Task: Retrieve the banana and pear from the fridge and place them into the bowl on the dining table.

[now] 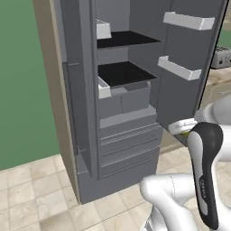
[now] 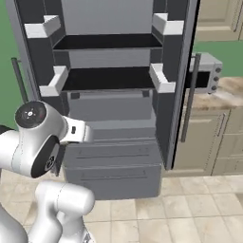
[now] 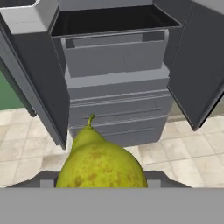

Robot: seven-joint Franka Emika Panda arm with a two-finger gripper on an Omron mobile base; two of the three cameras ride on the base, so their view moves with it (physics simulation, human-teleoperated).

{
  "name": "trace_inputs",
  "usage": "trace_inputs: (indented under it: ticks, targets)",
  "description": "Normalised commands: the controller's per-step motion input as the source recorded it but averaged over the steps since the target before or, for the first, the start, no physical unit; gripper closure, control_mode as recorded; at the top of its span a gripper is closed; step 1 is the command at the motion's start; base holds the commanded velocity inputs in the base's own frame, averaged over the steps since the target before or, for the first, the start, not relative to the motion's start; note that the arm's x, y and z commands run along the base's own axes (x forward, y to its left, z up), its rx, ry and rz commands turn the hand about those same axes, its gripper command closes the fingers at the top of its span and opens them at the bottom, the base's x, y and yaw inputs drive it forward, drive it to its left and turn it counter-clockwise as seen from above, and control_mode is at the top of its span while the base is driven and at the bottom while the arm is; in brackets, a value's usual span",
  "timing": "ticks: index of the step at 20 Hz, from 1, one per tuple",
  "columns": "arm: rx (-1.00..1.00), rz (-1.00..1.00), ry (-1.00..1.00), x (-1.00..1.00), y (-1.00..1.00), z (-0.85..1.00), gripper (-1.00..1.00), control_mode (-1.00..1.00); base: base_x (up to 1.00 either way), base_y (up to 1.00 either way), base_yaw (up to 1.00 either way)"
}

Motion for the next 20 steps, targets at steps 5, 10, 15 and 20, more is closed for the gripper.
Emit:
trace_inputs:
  ticks: [5,10,15,20]
  targets:
    - [0.0,0.0,0.0,0.0,0.0,0.0,1.0,1.0,-1.0,0.0,-0.22]
    - [0.0,0.0,0.0,0.0,0.0,0.0,1.0,1.0,-1.0,-0.05,-0.18]
    - [0.0,0.0,0.0,0.0,0.0,0.0,1.0,1.0,-1.0,-0.24,-0.1]
    - [0.0,0.0,0.0,0.0,0.0,0.0,1.0,1.0,-1.0,-0.45,-0.04]
